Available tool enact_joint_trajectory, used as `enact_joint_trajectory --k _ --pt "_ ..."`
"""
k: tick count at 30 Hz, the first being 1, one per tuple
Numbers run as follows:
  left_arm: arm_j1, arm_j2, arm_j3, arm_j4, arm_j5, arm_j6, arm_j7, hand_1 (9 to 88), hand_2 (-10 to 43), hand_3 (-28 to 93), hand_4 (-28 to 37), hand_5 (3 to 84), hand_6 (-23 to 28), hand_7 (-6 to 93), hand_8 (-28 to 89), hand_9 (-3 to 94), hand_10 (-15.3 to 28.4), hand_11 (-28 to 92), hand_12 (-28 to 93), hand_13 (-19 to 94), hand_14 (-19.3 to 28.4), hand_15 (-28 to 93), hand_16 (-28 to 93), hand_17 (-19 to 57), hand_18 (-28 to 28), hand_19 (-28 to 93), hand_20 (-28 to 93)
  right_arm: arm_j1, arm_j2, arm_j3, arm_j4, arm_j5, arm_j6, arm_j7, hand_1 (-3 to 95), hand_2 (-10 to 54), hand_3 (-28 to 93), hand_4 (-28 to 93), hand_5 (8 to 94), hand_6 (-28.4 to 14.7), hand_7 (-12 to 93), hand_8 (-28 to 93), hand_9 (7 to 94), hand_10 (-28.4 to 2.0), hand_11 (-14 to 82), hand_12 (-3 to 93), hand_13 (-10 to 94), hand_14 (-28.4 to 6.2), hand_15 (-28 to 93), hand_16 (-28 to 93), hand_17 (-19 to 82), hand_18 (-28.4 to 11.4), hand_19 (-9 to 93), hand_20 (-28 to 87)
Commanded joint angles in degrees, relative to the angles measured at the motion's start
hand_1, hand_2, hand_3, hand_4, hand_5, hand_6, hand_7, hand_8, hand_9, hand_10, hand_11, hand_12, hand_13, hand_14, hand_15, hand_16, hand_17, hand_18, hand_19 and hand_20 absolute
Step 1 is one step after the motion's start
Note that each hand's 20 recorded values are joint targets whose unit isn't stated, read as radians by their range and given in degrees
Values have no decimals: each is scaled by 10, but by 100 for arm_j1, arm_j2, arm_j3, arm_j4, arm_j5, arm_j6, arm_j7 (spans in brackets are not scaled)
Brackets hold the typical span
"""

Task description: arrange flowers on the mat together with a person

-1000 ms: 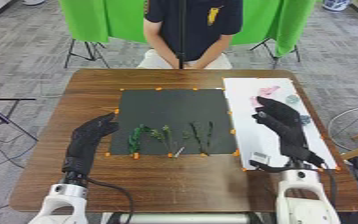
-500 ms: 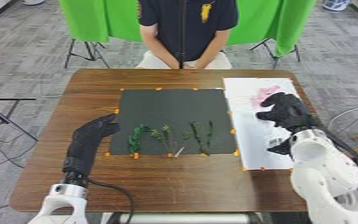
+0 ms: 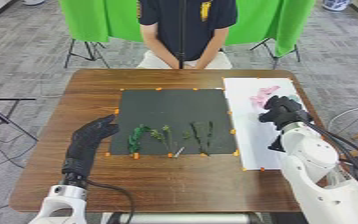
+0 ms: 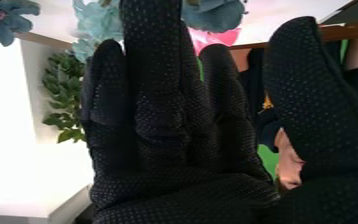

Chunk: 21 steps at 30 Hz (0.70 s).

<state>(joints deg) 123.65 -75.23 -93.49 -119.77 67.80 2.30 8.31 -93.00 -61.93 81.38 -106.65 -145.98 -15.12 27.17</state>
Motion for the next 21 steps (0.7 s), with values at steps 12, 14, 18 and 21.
enact_joint_trajectory --k 12,14,18,21 --pt "-63 -175 -64 97 116 -325 -121 299 -11 590 -175 477 39 161 -55 487 132 234 174 363 169 223 50 23 123 82 174 -6 -55 -519 842 -651 1070 -76 489 -95 686 -280 650 9 160 -94 823 -117 139 165 936 -26 349 261 600 -126 854 287" --pt "-138 -160 -94 136 125 -363 -137 299 -11 590 -176 477 39 161 -55 487 132 234 175 363 169 223 50 23 123 82 174 -47 -56 -612 911 -665 1307 -72 549 -95 611 -273 684 14 169 -47 860 -100 96 222 937 -18 390 239 611 -124 872 280" --pt "-188 -124 -197 214 58 -222 -35 300 -12 590 -176 478 39 161 -56 488 132 235 175 363 169 223 49 23 123 82 173 -89 -13 -779 964 -715 1646 -155 920 -95 -271 315 814 17 184 89 934 -78 78 293 937 -2 507 194 639 -131 924 289" --pt "-175 -25 -253 249 -13 120 176 303 -11 589 -176 479 40 163 -56 489 132 237 175 366 170 225 49 25 123 81 172 -96 57 -767 744 -646 1572 -135 940 -95 -282 341 836 16 185 100 937 -77 137 284 937 1 540 183 647 -135 931 315"
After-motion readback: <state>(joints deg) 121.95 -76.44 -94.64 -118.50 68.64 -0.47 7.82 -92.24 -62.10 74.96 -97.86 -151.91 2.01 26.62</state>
